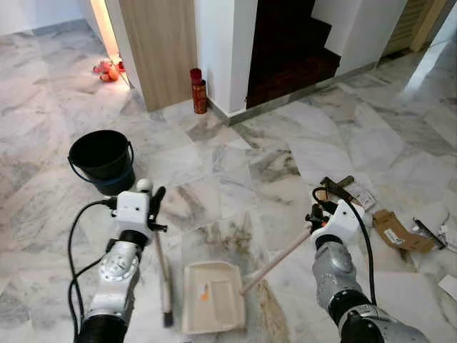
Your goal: Sweep floor
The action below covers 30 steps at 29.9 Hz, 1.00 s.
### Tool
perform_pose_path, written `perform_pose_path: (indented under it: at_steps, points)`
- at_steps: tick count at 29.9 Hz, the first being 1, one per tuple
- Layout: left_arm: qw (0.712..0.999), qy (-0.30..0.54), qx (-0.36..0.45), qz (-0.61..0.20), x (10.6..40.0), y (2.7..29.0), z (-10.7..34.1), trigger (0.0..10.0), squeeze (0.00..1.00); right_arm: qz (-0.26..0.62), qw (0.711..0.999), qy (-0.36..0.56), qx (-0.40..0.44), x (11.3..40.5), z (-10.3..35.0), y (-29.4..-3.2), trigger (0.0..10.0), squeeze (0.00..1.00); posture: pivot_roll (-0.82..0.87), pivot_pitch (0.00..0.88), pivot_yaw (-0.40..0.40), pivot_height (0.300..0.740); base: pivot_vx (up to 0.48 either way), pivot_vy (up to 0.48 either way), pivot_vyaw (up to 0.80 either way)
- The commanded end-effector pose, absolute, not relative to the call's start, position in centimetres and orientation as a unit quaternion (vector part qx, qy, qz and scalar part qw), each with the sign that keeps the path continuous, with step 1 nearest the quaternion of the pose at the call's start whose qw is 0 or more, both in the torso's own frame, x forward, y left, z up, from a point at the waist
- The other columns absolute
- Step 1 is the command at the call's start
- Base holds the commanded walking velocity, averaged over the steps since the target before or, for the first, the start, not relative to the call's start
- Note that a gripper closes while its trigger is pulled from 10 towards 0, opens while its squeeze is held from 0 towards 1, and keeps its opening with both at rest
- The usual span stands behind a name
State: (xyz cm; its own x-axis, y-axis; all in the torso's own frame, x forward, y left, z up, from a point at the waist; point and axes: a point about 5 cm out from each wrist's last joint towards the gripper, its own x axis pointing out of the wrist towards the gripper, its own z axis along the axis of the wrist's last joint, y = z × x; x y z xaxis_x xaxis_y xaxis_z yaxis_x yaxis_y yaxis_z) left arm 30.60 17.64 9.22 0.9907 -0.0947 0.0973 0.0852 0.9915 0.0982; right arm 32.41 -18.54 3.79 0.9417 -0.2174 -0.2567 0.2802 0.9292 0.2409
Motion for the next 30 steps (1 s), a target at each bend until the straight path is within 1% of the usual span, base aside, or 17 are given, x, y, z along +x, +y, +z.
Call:
perform_pose_path:
  at_steps: [1,5,11,13,15,20,26,30]
  points:
    - [0.995,-0.067,0.056,-0.051,30.82,17.51,9.94,10.0,0.00,-0.133,0.975,0.105,0.144,32.58,4.13,-18.80,10.0,0.00,0.04,0.058,-0.031,0.740,0.000,0.000,0.00]
    - [0.995,-0.061,0.056,-0.052,30.84,17.48,9.85,10.0,0.00,-0.131,0.976,0.104,0.140,32.57,4.13,-18.80,10.0,0.00,0.04,0.062,-0.030,0.740,0.000,0.000,0.00]
    - [0.996,-0.052,0.058,-0.052,30.85,17.58,9.66,10.0,0.00,-0.125,0.978,0.102,0.133,32.58,4.19,-18.73,10.0,0.00,0.04,0.071,-0.030,0.740,0.000,0.000,0.78]
    - [0.996,-0.051,0.058,-0.051,30.85,17.59,9.64,10.0,0.00,-0.122,0.978,0.100,0.135,32.57,4.19,-18.66,10.0,0.00,0.04,0.071,-0.030,0.740,0.266,0.000,0.80]
    - [0.996,-0.050,0.058,-0.052,30.85,17.59,9.63,10.0,0.00,-0.119,0.977,0.101,0.143,32.57,4.13,-18.56,10.0,0.00,0.04,0.078,-0.031,0.740,0.279,0.000,0.00]
    - [0.996,-0.049,0.058,-0.051,30.86,17.59,9.60,10.0,0.00,-0.113,0.979,0.103,0.133,32.60,4.16,-18.51,10.0,0.00,0.04,0.078,-0.031,0.740,0.278,0.000,0.00]
    - [0.996,-0.047,0.058,-0.049,30.89,17.59,9.56,10.0,0.00,-0.105,0.981,0.100,0.129,32.70,4.28,-18.29,10.0,0.00,0.04,0.079,-0.033,0.740,0.281,0.000,0.76]
    - [0.996,-0.046,0.058,-0.048,30.89,17.61,9.55,10.0,0.00,-0.101,0.981,0.101,0.133,32.70,4.25,-18.21,10.0,0.00,0.04,0.079,-0.033,0.740,0.284,0.000,0.00]
